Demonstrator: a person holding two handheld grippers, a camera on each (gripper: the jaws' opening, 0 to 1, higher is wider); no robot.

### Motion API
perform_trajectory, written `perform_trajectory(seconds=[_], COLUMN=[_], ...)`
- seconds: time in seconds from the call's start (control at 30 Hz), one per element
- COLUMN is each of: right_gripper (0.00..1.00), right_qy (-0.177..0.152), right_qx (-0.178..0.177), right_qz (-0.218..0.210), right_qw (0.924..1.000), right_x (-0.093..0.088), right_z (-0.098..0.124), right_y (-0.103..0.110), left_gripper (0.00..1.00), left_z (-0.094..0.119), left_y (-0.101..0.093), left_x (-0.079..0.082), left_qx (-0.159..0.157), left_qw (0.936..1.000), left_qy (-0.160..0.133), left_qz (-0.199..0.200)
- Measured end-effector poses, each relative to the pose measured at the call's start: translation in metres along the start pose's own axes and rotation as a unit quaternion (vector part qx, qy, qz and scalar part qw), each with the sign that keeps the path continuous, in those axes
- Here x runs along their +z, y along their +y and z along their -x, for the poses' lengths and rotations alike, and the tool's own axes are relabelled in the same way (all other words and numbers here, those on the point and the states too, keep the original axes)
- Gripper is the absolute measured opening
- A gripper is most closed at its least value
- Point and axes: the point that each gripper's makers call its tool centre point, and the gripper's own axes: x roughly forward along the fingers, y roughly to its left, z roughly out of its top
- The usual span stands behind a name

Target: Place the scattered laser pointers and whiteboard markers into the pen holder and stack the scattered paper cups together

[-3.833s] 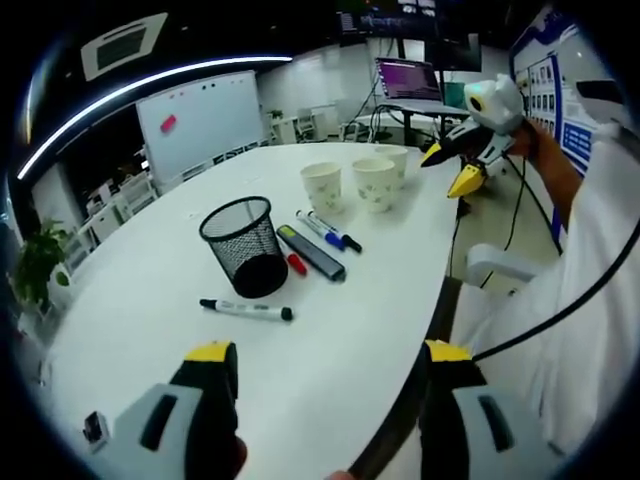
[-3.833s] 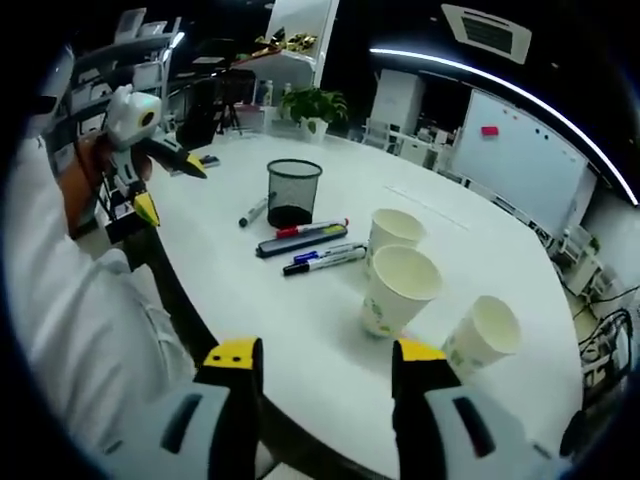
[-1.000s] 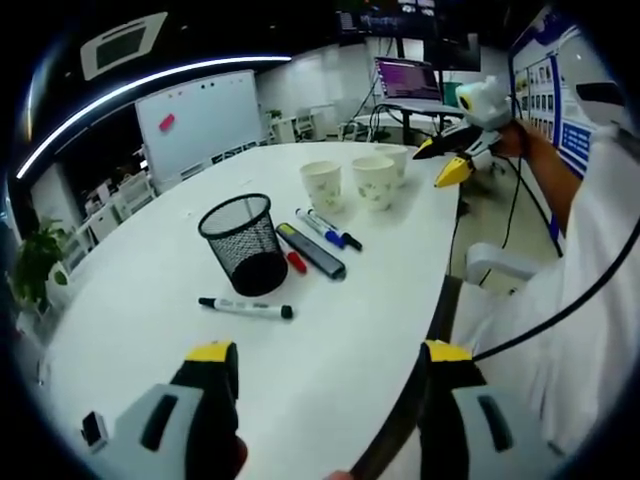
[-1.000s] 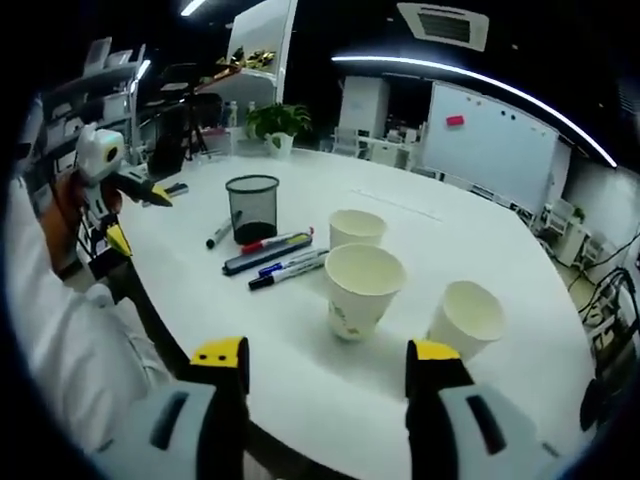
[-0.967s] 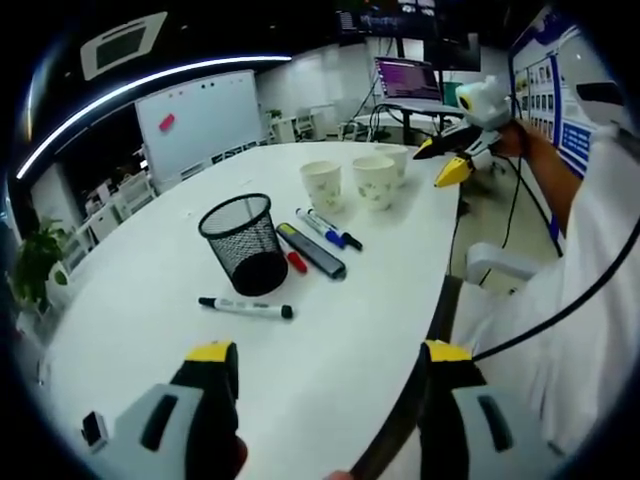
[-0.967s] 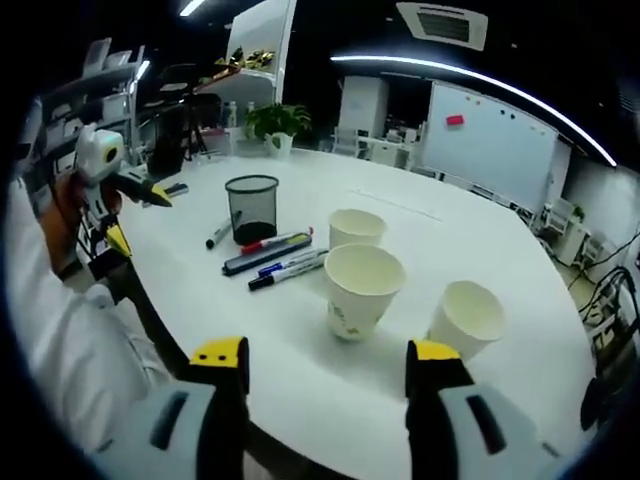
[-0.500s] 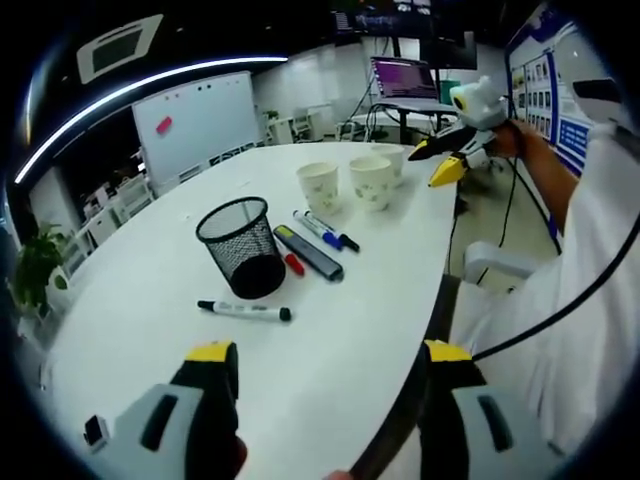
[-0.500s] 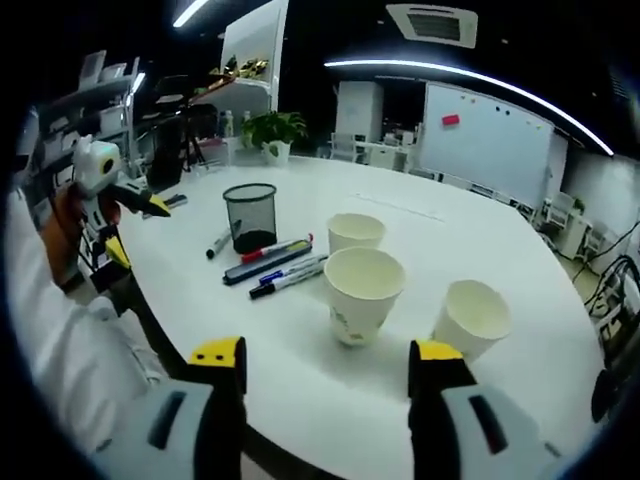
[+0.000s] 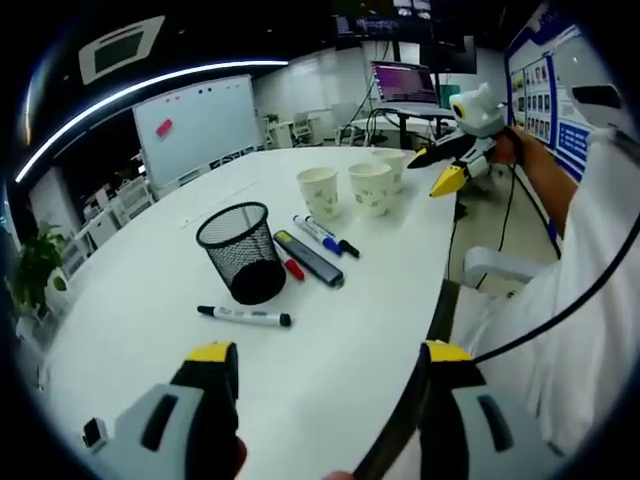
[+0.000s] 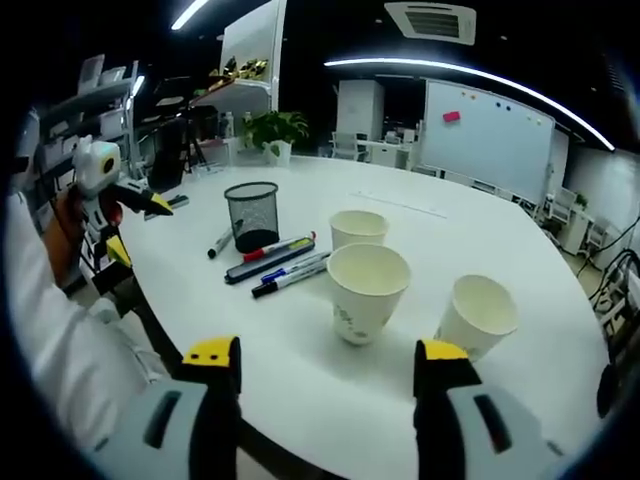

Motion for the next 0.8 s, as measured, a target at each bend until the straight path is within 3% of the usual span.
perform_trajectory(seconds=[0.8], right_gripper=[0.68], right_qy=[-0.036], right_qx=[-0.006], right_qz=[-0.023], right_qw=[0.9991], right_x=[0.006], right_z=[-0.011], right_y=[-0.005], left_gripper=[0.73], left_z=[0.0], left_y=[-0.002], left_x=[0.0], left_qx=[0.0], left_qw=[0.9999], left_qy=[-0.01], left_qz=[0.003])
